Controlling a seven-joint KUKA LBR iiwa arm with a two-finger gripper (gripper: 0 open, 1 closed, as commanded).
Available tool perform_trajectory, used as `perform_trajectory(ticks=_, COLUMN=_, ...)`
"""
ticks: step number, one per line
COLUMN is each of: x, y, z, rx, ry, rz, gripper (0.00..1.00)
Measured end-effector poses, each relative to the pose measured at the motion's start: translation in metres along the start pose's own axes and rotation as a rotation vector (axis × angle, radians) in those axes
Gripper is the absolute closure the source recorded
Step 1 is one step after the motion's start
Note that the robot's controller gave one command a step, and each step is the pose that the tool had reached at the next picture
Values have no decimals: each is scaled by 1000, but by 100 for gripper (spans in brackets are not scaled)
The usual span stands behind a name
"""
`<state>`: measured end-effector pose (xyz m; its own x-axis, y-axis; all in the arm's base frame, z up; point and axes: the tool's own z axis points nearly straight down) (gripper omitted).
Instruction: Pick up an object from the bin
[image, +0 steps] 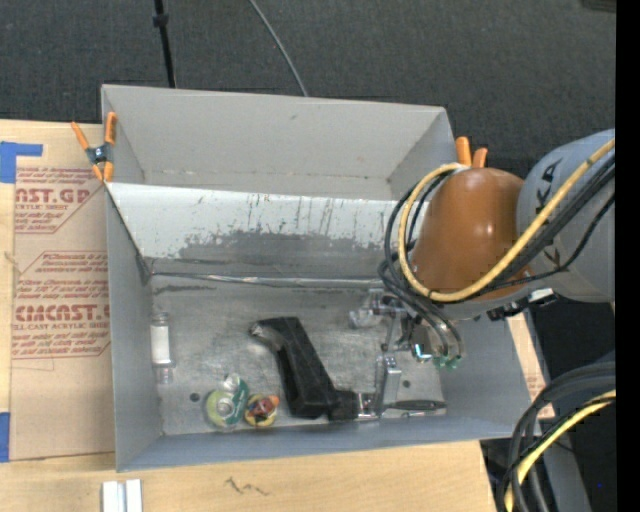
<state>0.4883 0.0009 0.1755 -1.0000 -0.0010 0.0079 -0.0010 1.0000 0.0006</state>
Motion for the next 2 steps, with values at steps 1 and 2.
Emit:
perform_trajectory(ticks=1, x=-2, y=0, z=-4, rx=0, ry=-8, rz=0, gripper=0)
perform_trajectory(ticks=2, x=-7, y=-27, z=52, rx=1, ry=-11, rz=-158, gripper=0)
